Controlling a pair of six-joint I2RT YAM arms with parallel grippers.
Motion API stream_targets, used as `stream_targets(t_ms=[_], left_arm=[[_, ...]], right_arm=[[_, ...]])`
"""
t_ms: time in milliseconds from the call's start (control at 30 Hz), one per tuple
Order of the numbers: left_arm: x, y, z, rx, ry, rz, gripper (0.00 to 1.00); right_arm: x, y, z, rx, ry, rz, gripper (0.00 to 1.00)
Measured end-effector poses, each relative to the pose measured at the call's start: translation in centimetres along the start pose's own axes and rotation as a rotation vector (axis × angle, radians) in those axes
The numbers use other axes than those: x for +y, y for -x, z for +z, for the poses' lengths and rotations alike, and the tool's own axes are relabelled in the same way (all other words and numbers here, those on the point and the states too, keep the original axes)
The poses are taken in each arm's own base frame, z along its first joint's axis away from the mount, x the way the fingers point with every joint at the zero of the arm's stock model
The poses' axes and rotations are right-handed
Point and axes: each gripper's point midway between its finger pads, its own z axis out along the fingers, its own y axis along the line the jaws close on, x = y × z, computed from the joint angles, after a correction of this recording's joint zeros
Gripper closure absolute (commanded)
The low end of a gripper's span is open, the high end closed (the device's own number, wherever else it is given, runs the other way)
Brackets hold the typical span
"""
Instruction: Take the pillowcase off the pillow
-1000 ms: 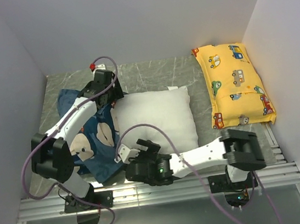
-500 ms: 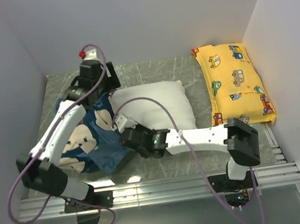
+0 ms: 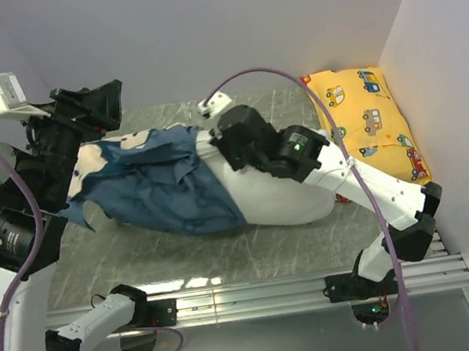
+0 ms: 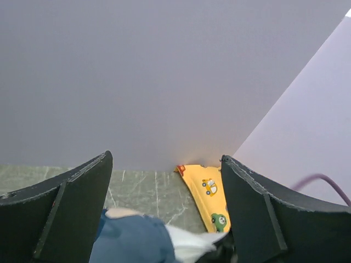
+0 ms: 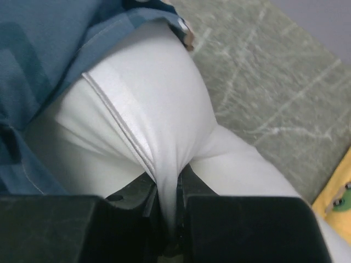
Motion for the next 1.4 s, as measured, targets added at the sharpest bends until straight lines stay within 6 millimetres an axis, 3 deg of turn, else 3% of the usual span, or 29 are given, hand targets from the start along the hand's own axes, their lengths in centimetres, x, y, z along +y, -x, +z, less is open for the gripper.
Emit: stream_targets(t_ms=[100, 167, 233, 267, 400, 467, 567, 667, 833, 967, 1067, 1100, 1167, 1200, 1300, 1400], left_arm=[[0.5, -0.9, -0.6, 0.007, 0.004, -0.009, 0.15], [2.0, -4.4, -0.3, 0.074, 0.038, -0.014, 0.15], [4.1, -9.1, 0.0, 0.178, 0.091, -0.018, 0.16], [5.0, -11.0, 0.1, 0.216, 0.111, -0.02, 0.16], [9.3, -20.7, -0.7, 0.425, 0.229, -0.037, 0.16], [10.9, -24.2, -2.0, 0.498, 0.27, -0.049, 0.15], [11.9, -27.5, -3.6, 0.562, 0.292, -0.062, 0.14], [11.5, -29.3, -4.0, 0.588, 0.279, -0.068, 0.12], [11.1, -32.5, -2.6, 0.62, 0.264, -0.057, 0.1], [11.8, -36.2, -1.8, 0.671, 0.299, -0.042, 0.17], [13.1, -38.5, -1.3, 0.696, 0.358, -0.022, 0.34], [13.7, -39.1, -1.2, 0.702, 0.383, -0.014, 0.5], [14.5, -39.7, -0.9, 0.695, 0.432, -0.011, 0.66], [14.9, -39.7, -0.9, 0.685, 0.453, -0.009, 0.8], [15.5, -39.2, -0.8, 0.653, 0.49, -0.001, 0.98], [15.9, -39.0, -0.9, 0.637, 0.521, 0.005, 1.0]], right_arm=[[-3.6, -2.7, 1.8, 0.051, -0.029, 0.069, 0.9], [-5.8, -6.0, 4.0, 0.125, -0.045, 0.126, 0.9], [-7.8, -9.3, 6.9, 0.209, -0.057, 0.196, 0.9], [-8.8, -9.9, 8.5, 0.219, -0.061, 0.237, 0.9], [-11.7, -9.0, 13.4, 0.154, -0.075, 0.352, 0.88], [-12.6, -8.4, 15.3, 0.131, -0.073, 0.39, 0.88], [-13.3, -8.2, 17.9, 0.112, -0.063, 0.436, 0.83], [-13.5, -8.2, 19.4, 0.095, -0.041, 0.469, 0.75], [-12.8, -7.5, 19.8, 0.07, 0.015, 0.495, 0.62], [-12.1, -7.3, 19.8, 0.069, 0.052, 0.5, 0.47], [-11.6, -7.1, 19.6, 0.076, 0.082, 0.497, 0.39], [-11.6, -7.0, 19.4, 0.078, 0.087, 0.497, 0.34], [-11.6, -6.7, 19.0, 0.076, 0.086, 0.494, 0.27], [-11.8, -6.5, 18.6, 0.075, 0.079, 0.496, 0.25], [-12.3, -5.5, 16.5, 0.057, 0.046, 0.503, 0.2], [-12.6, -3.9, 13.0, 0.017, 0.017, 0.515, 0.17]])
